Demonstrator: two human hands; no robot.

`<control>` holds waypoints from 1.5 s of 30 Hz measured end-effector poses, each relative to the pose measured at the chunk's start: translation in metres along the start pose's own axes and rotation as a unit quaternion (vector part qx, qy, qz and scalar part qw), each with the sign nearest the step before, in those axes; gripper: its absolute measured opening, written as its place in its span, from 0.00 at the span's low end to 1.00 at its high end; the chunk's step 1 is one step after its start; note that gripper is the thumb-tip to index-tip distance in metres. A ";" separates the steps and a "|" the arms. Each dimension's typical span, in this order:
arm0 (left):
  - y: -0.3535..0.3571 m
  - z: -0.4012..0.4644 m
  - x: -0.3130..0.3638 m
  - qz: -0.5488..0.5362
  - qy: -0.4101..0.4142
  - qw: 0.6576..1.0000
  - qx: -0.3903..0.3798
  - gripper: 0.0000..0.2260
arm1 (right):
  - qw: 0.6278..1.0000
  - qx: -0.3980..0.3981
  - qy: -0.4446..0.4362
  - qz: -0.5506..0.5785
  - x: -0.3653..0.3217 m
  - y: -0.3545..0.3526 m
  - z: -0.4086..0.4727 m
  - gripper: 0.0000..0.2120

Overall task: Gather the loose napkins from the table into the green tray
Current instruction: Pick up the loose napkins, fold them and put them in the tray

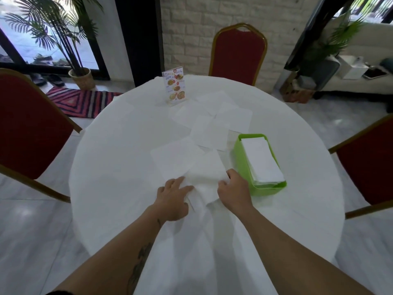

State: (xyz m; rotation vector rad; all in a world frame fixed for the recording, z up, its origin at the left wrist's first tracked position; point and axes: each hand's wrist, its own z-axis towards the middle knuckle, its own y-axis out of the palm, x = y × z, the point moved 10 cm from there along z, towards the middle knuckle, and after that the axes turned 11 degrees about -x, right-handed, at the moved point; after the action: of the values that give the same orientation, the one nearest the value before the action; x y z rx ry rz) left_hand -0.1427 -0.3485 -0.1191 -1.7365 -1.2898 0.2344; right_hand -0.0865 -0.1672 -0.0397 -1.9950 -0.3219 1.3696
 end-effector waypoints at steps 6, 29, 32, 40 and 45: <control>-0.012 -0.006 -0.011 -0.042 -0.064 0.995 0.060 0.27 | 0.996 0.003 -0.008 -0.090 0.009 0.001 -0.009 0.14; 0.012 -0.017 0.020 0.022 0.080 0.995 0.051 0.26 | 0.942 -0.163 0.247 0.161 0.060 0.063 -0.001 0.30; 0.009 -0.015 0.019 0.023 0.076 0.996 0.046 0.25 | 0.933 -0.160 0.265 0.183 0.061 0.068 0.003 0.27; 0.008 -0.017 0.018 -0.038 0.065 0.996 0.052 0.24 | 0.967 -0.134 0.190 0.101 0.046 0.064 0.009 0.05; -0.014 -0.017 0.023 -0.171 0.057 0.976 0.121 0.19 | 0.993 -0.093 0.073 0.010 0.016 0.036 0.014 0.07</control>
State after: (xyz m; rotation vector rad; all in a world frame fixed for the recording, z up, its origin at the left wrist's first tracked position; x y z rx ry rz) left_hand -0.1316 -0.3390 -0.0912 -1.2822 -1.3881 0.0870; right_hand -0.0985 -0.1795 -0.0781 -2.2440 -0.3748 1.2358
